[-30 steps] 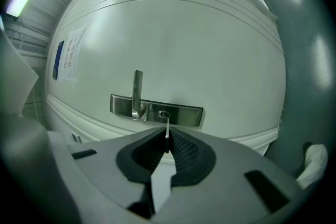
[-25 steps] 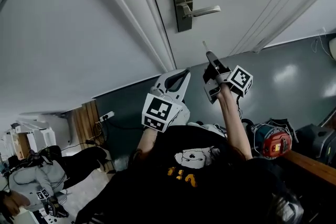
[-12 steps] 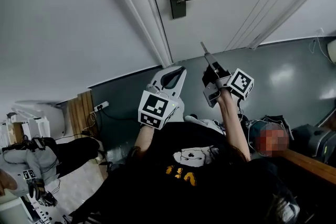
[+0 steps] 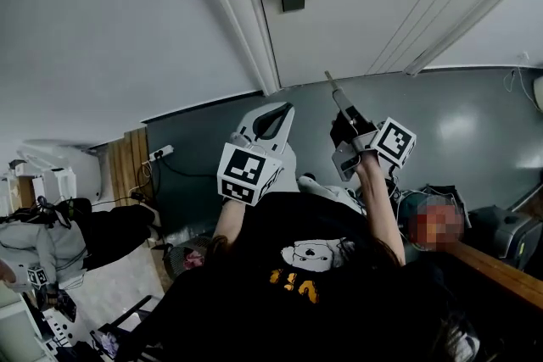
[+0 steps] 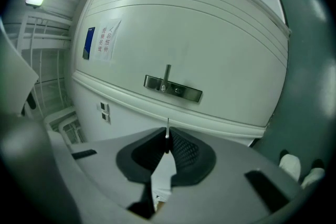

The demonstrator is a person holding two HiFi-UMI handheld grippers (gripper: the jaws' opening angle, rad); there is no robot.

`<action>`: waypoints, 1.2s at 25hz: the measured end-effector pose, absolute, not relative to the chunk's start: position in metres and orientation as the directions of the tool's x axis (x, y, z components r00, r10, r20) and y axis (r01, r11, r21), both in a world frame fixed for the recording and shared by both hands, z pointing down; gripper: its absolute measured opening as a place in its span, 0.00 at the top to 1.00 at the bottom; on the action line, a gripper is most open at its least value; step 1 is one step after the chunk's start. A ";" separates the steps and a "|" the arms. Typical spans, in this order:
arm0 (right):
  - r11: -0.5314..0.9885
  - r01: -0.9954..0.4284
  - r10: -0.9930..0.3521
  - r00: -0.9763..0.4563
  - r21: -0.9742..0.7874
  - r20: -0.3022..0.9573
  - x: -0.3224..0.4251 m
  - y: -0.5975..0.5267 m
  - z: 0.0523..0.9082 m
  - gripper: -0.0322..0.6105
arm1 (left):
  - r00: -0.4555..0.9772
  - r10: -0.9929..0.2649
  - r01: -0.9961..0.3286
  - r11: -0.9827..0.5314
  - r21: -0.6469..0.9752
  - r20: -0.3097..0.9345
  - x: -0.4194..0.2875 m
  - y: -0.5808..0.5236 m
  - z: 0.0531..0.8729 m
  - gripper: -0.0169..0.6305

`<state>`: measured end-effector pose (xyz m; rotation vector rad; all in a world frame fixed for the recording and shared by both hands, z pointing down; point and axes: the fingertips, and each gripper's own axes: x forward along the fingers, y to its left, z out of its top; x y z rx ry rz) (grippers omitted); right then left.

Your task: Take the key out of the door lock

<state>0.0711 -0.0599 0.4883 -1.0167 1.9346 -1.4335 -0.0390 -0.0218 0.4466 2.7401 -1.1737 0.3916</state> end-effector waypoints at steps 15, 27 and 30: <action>0.260 -0.363 -0.732 -0.679 -0.895 0.063 0.057 -0.019 0.486 0.92 | 0.603 -0.721 -0.772 -0.635 0.024 0.342 -0.049 0.001 0.465 0.96; 0.278 -0.380 -0.729 -0.682 -0.882 0.064 0.054 -0.005 0.482 0.92 | 0.619 -0.697 -0.753 -0.657 0.023 0.361 -0.044 0.014 0.469 0.96; 0.284 -0.386 -0.726 -0.684 -0.878 0.066 0.052 -0.003 0.483 0.92 | 0.620 -0.695 -0.752 -0.658 0.025 0.364 -0.046 0.016 0.472 0.96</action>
